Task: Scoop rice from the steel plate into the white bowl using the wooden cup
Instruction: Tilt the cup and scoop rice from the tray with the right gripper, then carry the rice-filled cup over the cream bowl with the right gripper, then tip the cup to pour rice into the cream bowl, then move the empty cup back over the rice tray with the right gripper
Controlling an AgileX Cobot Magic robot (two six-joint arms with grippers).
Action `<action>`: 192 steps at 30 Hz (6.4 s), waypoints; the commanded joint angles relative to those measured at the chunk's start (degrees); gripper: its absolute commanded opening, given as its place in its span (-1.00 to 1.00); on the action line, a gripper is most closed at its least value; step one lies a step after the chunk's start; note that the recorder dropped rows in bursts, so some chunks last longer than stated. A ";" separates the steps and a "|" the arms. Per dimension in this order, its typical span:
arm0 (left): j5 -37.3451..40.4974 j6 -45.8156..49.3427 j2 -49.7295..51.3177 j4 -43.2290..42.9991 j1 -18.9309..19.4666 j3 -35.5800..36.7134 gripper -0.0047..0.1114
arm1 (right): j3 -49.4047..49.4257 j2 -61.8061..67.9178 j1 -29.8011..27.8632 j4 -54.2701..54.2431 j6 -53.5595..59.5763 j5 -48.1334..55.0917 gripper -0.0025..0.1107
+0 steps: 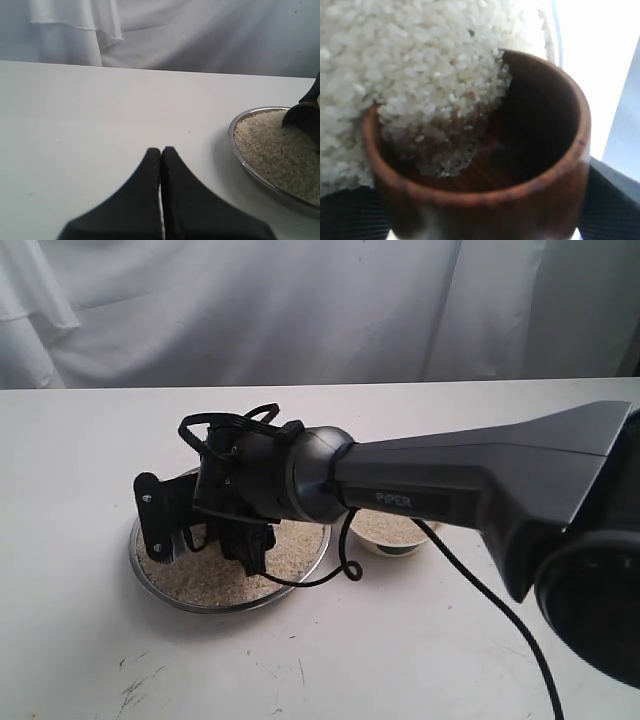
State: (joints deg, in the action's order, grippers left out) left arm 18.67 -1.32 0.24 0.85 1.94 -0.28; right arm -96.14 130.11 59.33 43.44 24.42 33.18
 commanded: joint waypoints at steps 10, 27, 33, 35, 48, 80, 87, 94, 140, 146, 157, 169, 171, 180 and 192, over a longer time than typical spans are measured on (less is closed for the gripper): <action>-0.40 -0.03 -0.24 0.06 0.11 0.28 -0.92 | -0.45 -0.02 -1.58 -0.66 -12.29 -6.24 -0.96; -0.40 -0.03 -0.24 0.06 0.11 0.28 -0.92 | 7.41 -7.37 -6.29 -7.92 -19.50 -20.09 -0.96; -0.40 -0.03 -0.24 0.06 0.11 0.28 -0.92 | 15.38 -13.84 -8.49 -7.55 -23.84 -23.69 -0.96; -0.40 -0.03 -0.24 0.06 0.11 0.28 -0.92 | 16.90 -15.99 -9.21 -6.47 -23.94 -22.81 -0.96; -0.40 -0.03 -0.24 0.06 0.11 0.28 -0.92 | 27.74 -29.25 -12.78 0.75 -24.42 -13.01 -0.96; -0.40 -0.03 -0.24 0.06 0.11 0.28 -0.92 | 37.29 -30.33 -17.00 22.47 -16.51 1.37 -0.96; -0.40 -0.03 -0.24 0.06 0.11 0.28 -0.92 | 32.25 -22.54 -13.87 27.90 -12.02 8.46 -0.96; -0.40 -0.03 -0.24 0.06 0.11 0.28 -0.92 | 31.60 -21.08 -13.04 33.84 -5.61 12.15 -0.96; -0.40 -0.03 -0.24 0.06 0.11 0.28 -0.92 | 31.60 -14.18 -8.55 54.05 -7.87 25.20 -0.96; -0.40 -0.03 -0.24 0.06 0.11 0.28 -0.92 | 31.50 -19.11 -8.33 48.84 -13.99 22.03 -0.96; -0.40 -0.03 -0.24 0.06 0.11 0.28 -0.92 | 28.12 -25.97 -6.20 35.83 -19.09 14.06 -0.96; -0.40 -0.03 -0.24 0.06 0.11 0.28 -0.92 | 22.44 -25.97 1.40 13.55 -19.32 10.54 -0.96; -0.40 -0.03 -0.24 0.06 0.11 0.28 -0.92 | 22.22 -25.97 2.26 10.51 -19.32 10.29 -0.96; -0.40 -0.03 -0.24 0.06 0.11 0.28 -0.92 | 17.94 -22.92 4.02 -6.80 -19.50 11.65 -0.96; -0.40 -0.03 -0.24 0.06 0.11 0.28 -0.92 | 2.50 -16.17 4.37 -23.32 -13.81 30.59 -0.96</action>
State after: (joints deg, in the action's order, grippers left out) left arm 18.67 -1.32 0.24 0.85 1.94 -0.28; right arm -91.47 113.89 63.35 23.39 7.42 59.51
